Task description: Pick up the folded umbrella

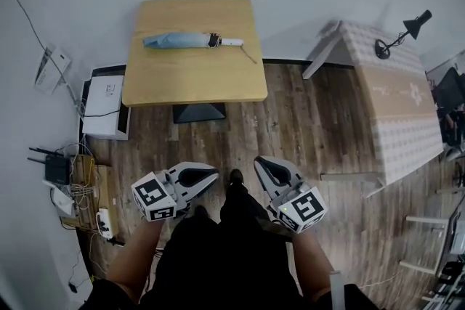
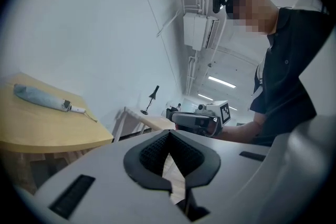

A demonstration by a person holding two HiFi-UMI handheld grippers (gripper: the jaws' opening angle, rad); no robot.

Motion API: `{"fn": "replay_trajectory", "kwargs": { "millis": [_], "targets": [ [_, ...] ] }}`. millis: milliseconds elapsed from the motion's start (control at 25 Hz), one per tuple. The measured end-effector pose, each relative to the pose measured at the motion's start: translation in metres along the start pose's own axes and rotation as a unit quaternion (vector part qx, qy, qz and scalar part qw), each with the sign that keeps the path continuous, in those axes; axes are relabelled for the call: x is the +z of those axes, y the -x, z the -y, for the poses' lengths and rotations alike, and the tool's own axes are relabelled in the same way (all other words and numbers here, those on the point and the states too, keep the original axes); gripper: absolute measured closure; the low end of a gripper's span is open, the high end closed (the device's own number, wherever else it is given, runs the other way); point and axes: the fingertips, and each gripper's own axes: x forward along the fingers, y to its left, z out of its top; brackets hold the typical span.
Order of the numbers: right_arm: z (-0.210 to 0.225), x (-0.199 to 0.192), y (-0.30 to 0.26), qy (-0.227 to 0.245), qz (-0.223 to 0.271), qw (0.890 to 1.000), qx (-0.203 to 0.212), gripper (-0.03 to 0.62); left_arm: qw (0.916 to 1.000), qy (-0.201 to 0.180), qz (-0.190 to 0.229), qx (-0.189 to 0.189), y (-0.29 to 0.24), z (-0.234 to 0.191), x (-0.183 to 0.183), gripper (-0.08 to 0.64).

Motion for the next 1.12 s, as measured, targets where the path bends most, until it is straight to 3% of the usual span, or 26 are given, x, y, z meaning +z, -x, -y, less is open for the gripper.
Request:
{"fn": "replay_trajectory", "kwargs": {
  "millis": [400,600,840,1120],
  "targets": [
    [0.103,0.04,-0.066,0.007,0.023,0.995,0.096,0.572,0.9952,-0.002,0.0,0.098,-0.058,-0.073,0.061,0.551],
    [0.142,0.053,-0.095,0.01,0.028,0.99,0.134,0.572,0.99,0.005,0.011,0.14,-0.077,-0.103,0.073,0.551],
    [0.174,0.067,-0.121,0.009,0.04,0.985,0.166,0.572,0.9859,-0.005,0.013,0.167,-0.099,-0.13,0.087,0.551],
    [0.186,0.057,-0.149,-0.007,0.023,0.982,0.186,0.572,0.9805,0.0,0.007,0.197,-0.094,-0.162,0.102,0.551]
  ]
}}
